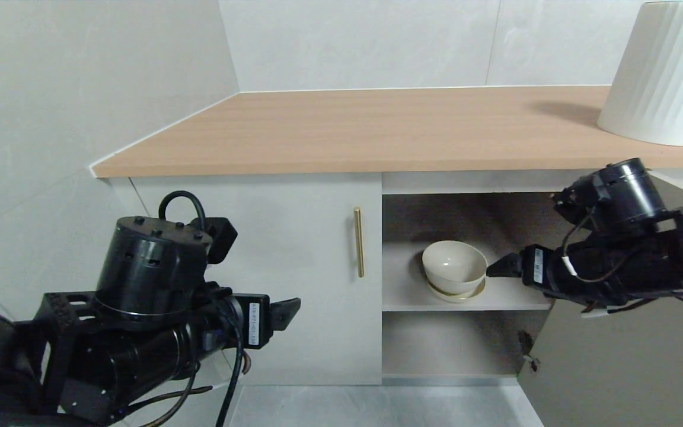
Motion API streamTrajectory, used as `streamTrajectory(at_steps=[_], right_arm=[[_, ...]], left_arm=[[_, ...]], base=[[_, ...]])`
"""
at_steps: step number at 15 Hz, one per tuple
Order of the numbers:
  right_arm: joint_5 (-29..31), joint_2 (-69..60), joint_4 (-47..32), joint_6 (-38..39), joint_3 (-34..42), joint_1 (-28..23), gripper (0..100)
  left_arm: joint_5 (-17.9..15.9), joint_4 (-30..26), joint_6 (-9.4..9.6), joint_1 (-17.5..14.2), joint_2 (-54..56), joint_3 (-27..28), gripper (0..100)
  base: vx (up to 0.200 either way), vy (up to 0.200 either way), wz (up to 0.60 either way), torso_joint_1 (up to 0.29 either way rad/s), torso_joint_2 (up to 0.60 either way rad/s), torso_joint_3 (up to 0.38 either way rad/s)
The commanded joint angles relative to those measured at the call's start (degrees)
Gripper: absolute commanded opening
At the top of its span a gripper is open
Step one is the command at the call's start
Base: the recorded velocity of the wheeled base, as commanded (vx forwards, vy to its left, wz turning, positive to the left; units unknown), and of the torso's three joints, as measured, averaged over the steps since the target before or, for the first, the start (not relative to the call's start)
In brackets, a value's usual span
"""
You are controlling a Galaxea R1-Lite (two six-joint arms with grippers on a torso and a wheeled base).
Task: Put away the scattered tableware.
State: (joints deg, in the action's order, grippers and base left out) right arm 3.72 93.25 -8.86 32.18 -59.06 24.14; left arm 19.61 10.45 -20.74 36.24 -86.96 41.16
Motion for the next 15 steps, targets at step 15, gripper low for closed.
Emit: streamTrajectory(at_steps=[15], right_arm=[[1.4,-12.3,-2.7,-3.5,9.3,8.6,100]], left_arm=[[0.4,-0.1,0.17,-2.2,2.2,-2.8,100]], base=[[-0.147,0.0,0.0,0.0,0.0,0.001]])
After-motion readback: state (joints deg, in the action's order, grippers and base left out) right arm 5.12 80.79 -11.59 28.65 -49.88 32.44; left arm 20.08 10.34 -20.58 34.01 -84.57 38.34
